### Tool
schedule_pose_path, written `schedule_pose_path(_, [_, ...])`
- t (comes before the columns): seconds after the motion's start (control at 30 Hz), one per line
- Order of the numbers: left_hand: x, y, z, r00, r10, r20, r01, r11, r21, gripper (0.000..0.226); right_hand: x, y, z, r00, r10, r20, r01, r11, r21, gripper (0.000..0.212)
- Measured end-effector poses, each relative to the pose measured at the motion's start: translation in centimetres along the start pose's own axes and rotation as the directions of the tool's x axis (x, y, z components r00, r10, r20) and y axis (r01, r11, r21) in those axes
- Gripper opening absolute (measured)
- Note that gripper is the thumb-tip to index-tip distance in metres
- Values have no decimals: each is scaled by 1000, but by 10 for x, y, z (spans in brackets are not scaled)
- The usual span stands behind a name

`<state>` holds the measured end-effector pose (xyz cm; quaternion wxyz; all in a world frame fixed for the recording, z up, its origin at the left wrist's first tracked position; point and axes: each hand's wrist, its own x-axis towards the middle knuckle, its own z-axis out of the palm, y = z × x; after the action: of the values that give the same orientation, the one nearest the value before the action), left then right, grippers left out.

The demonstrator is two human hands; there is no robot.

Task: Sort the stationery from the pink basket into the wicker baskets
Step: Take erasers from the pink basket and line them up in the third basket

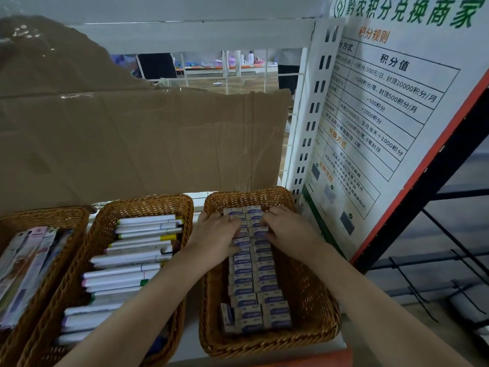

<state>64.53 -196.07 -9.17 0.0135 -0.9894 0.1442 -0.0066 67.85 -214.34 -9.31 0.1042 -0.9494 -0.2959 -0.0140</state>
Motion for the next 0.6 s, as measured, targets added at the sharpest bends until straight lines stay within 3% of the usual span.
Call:
schedule_pose_path(0.17, [-4,-1,-2,999,18,-31,-18,1000,-14,23,0,-1,0,999,-7,-40,7,1000,13,20])
schedule_pose_path(0.43, [-6,5,-5,999,31,-40,-30,999,27,16,5,-2,-1,1000,-16,15,16,1000,2,19])
schedule_pose_path(0.6, [-31,14,-23,985,7,-173,-17,998,-56,21,-3,-5,-6,999,-42,-8,42,999,14,22])
